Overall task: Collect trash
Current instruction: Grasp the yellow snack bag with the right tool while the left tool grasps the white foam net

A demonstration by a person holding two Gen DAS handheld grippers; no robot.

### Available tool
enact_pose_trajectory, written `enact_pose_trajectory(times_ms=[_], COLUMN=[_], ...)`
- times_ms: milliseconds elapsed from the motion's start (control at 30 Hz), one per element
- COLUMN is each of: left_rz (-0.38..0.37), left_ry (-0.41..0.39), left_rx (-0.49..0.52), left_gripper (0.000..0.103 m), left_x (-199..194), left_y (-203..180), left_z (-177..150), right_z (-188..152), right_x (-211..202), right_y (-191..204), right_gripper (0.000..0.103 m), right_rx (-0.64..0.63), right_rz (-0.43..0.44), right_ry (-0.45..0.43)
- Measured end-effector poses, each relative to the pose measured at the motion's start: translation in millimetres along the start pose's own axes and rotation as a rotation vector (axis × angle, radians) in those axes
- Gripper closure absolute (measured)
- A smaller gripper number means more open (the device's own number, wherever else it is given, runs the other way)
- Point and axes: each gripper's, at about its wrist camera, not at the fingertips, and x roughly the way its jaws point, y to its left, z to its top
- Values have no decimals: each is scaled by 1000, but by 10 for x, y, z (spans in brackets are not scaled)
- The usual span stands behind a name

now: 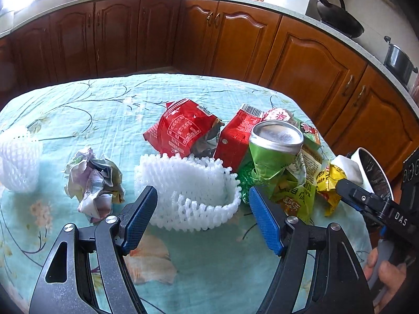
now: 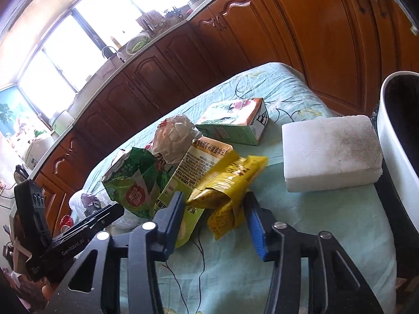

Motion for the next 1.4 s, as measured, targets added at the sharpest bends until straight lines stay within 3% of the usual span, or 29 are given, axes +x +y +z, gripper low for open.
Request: enact_pose_trajectory(times_ms=[133, 200, 233, 567, 800, 1400], left_rz=[-19, -40, -46, -105, -186, -347], left_ry=[24, 28, 29, -21, -63, -65], left_rx=[25, 28, 30, 25, 39, 197], left_gripper=[78, 92, 94, 96, 96, 96], left_x=[55, 45, 29, -403, -736, -834], left_y=[-1, 0, -2, -44, -214, -1285], left_z=[-28, -43, -51, -131, -155, -210], right_z=[-38, -63, -72, -149, -211, -246], right_x=[-90, -155, -181, -634, -947, -1677], right_y=[95, 137, 155, 217, 133, -599], right_gripper=[64, 64, 64, 64, 64, 64], right_rx=[-48, -61, -66, -80, -78, 23], right_rz=[9, 21, 26, 50, 30, -113], right_ry=[-19, -23, -25, -82, -123, -242])
